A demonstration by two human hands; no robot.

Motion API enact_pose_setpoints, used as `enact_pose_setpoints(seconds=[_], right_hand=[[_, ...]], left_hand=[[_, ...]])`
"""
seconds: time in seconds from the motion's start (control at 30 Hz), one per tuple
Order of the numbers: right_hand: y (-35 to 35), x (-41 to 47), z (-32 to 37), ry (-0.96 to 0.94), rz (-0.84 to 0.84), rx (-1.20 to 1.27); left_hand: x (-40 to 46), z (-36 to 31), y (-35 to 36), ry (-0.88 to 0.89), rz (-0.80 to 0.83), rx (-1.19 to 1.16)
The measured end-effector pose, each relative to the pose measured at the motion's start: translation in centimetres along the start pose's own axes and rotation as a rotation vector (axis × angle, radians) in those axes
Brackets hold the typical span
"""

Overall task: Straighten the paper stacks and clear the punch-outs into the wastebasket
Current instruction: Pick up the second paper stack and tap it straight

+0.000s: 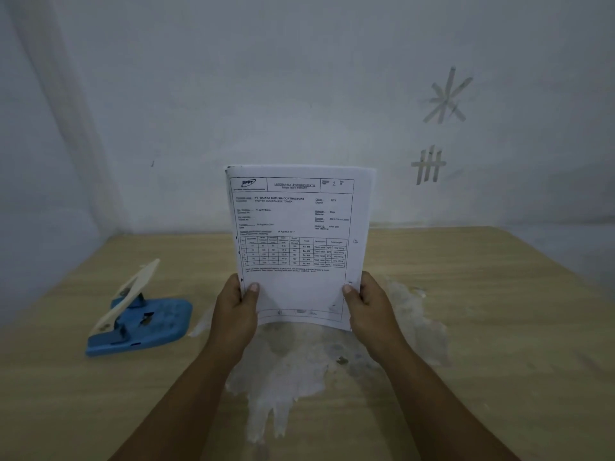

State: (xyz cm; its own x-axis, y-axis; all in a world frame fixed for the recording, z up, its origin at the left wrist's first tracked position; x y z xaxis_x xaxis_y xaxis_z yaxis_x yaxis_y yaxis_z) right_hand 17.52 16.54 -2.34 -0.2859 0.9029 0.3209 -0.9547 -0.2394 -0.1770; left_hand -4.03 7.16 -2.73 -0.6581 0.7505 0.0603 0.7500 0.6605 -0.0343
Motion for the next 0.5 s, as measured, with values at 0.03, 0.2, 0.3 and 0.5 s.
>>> enact_pose_setpoints(seconds=[0.03,0.2,0.3,0.5], right_hand=[[0.0,-0.06,-0.26,0.008,0.002,-0.009],[0.16,0.14,-0.47,0.009,0.015,-0.022],[0.21,0.24,-0.09,-0.004,0.022,-0.002],[0.65,0.2,0.4,-0.012,0.03,-0.024]], left_hand=[[-0.1,0.24,-0.05,-0.002,0.0,0.01],[-0.32,0.46,-0.22,-0.023,-0.004,0.02],[-0.38,0.54,-0.29,-0.036,0.001,0.016],[-0.68,0.55,-1.01,-0.04,-0.032,0.028]])
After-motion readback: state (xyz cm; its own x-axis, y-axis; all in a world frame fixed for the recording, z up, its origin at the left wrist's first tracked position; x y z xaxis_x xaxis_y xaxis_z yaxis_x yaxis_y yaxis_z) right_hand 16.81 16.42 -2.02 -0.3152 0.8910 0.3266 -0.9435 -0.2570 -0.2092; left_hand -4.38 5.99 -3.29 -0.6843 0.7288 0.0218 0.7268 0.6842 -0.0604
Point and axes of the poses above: each hand's wrist, its own x-axis towards the middle knuckle, its own y-axis out of the palm, z = x × y, the point moved 6 cm from there along x, towards the middle knuckle, and after that the axes turned 8 degrees about -y, right-handed, at the moved point
